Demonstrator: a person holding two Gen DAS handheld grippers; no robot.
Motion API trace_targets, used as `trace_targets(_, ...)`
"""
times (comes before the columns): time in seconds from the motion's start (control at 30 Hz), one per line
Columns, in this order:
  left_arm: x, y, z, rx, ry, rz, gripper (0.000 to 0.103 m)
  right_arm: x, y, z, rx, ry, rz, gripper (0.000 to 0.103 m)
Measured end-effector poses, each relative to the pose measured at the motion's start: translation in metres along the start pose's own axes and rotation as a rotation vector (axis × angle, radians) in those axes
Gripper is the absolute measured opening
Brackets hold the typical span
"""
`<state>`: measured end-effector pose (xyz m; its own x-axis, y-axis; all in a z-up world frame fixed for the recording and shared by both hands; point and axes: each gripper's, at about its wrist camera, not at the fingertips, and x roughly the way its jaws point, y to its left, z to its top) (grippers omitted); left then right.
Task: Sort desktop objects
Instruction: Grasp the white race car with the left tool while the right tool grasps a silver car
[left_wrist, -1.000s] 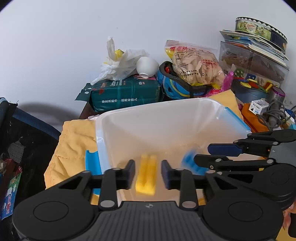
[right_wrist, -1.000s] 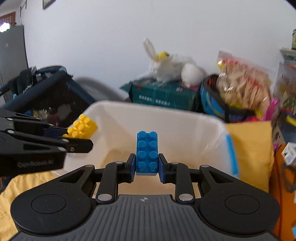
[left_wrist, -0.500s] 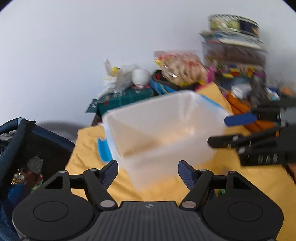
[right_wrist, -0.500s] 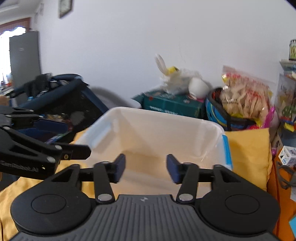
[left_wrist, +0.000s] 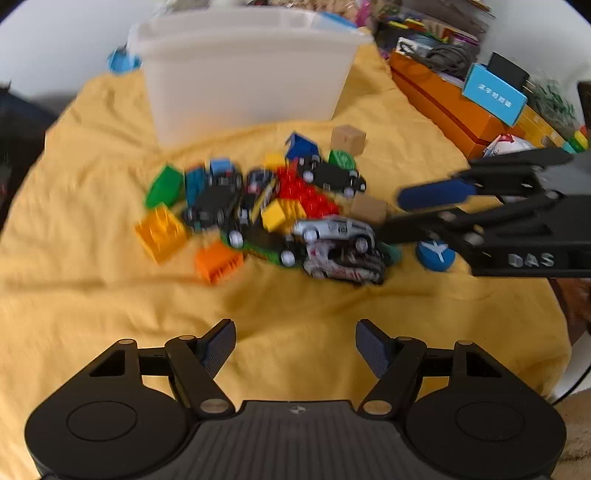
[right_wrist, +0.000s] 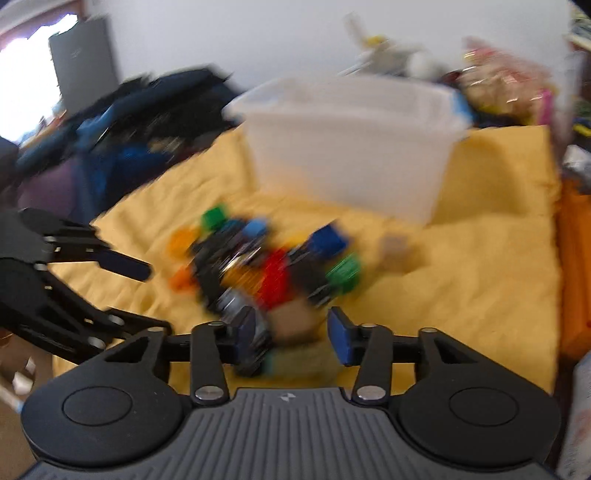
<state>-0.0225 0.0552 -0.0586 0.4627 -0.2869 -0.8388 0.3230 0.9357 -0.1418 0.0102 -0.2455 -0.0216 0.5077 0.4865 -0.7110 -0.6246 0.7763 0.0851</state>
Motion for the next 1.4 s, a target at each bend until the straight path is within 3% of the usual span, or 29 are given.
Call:
trace_targets(0.13, -0.001, 0.004, -0.002, -0.071, -0.004, -0.096, 0.075, 0.019, 0.014, 0.008, -0.049, 0.022, 0.058, 0.04)
trace_targets(0.27, -0.003, -0.001, -0.003, -0.086, -0.021, -0.143, 0.075, 0.046, 0.018, 0.019, -0.058, 0.091, 0.085, 0.039)
trace_targets(0.4, 0.0, -0.01, 0.0, -0.071, -0.013, -0.151, 0.075, 0.059, 0.012, 0.03, -0.007, 0.157, 0.102, 0.037)
trace_targets(0.6, 0.006, -0.011, 0.0, -0.105, 0.004, -0.163, 0.075, 0.063, 0.027, 0.035, -0.161, 0.271, 0.13, 0.038)
trace_targets(0.7, 0.007, -0.009, 0.001, -0.133, 0.007, -0.162, 0.075, 0.083, 0.026, 0.043, -0.22, 0.381, 0.137, 0.048)
trace_targets(0.73, 0.006, -0.01, 0.002, -0.135, 0.006, -0.158, 0.075, 0.09, 0.02, 0.047, -0.189, 0.407, 0.175, 0.046)
trace_targets(0.77, 0.007, -0.011, 0.003, -0.133, 0.007, -0.151, 0.075, 0.093, 0.015, 0.05, -0.161, 0.418, 0.196, 0.031)
trace_targets(0.8, 0.008, -0.012, 0.006, -0.134, 0.008, -0.147, 0.075, 0.091, 0.011, 0.052, -0.16, 0.409, 0.192, 0.023)
trace_targets(1.0, 0.025, -0.021, 0.029, -0.227, 0.043, -0.195, 0.074, 0.046, -0.002, 0.034, -0.198, 0.316, 0.071, 0.021)
trace_targets(1.13, 0.043, -0.033, 0.039, -0.249, 0.081, -0.166, 0.072, 0.011, -0.006, 0.014, -0.155, 0.219, -0.016, 0.021)
trace_targets(1.27, 0.051, -0.023, 0.045, -0.362, 0.068, -0.105, 0.072, -0.016, -0.019, 0.004, -0.084, 0.148, -0.112, 0.021)
trace_targets(1.37, 0.056, -0.023, 0.054, -0.37, 0.038, -0.041, 0.069, -0.03, -0.024, -0.005, -0.054, 0.119, -0.146, 0.021)
trace_targets(1.4, 0.057, -0.026, 0.056, -0.336, 0.031, -0.001, 0.054, -0.029, -0.023, -0.006, -0.046, 0.118, -0.149, 0.021)
